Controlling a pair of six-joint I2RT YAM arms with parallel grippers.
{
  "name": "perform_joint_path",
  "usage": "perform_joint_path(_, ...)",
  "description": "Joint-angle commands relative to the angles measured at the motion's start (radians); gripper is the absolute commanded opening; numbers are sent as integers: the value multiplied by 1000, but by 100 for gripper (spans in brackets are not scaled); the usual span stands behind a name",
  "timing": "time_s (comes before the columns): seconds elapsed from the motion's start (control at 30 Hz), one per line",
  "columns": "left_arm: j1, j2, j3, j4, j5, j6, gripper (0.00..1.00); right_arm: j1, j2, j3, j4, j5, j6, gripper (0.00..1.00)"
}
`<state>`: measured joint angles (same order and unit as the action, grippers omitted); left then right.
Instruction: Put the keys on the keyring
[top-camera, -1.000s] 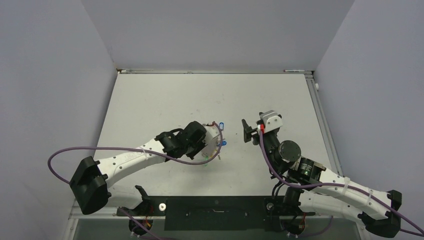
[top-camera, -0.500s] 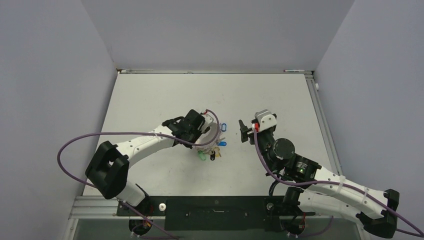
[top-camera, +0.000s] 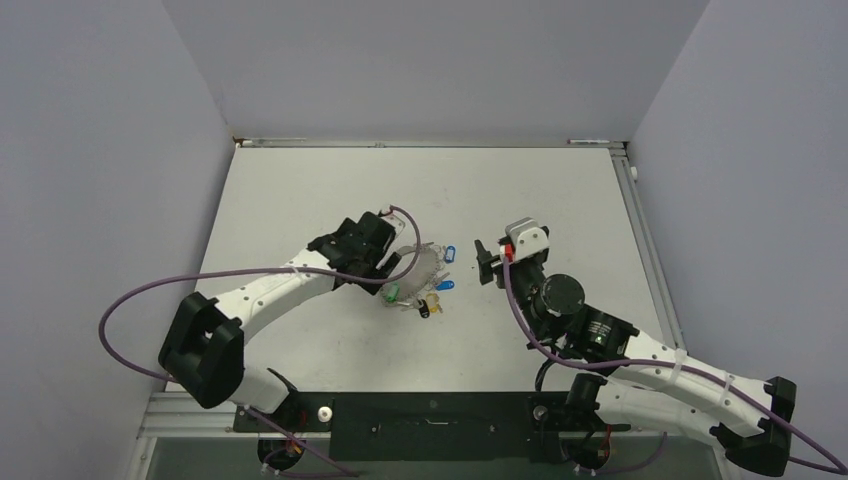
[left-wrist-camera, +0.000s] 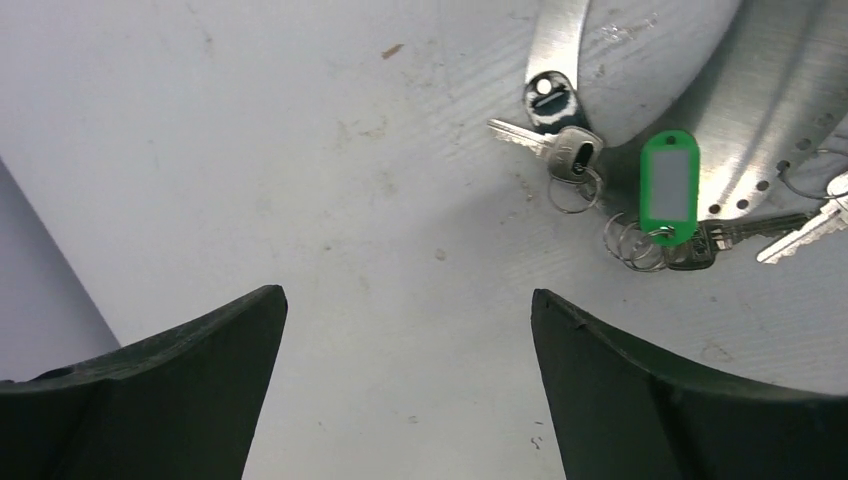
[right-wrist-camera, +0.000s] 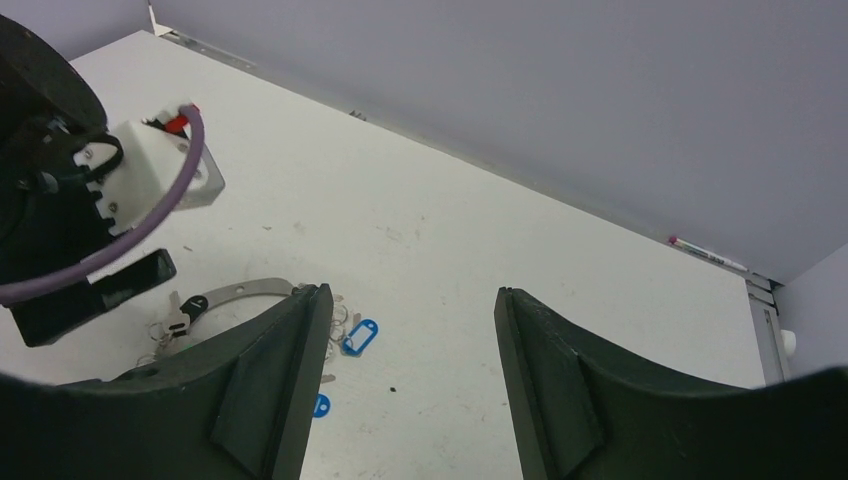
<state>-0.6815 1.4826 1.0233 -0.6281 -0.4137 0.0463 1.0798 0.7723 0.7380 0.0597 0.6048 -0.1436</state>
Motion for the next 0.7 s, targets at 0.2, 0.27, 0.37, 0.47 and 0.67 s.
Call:
perform_joint_path(0.2,43,-402,-116,245,-201,-40,94,-25,59,-13,88,-18,55,67)
perform_joint_path(0.27,45,-531,-185,347,-183,-33,97,-28,70,-17,114,-24,88,71)
perform_joint_path(0.37,44,-723,-317,514,-179,13,96,-27,94,-25,157,3,142,76)
perform_joint_path(0.47,45,-907,-436,677,-193,94,96,-24,136,-32,176,86,236,78)
perform_joint_path(0.67,41,-1106,-526,789,-246,171,96,-24,188,-28,98,304,271,79)
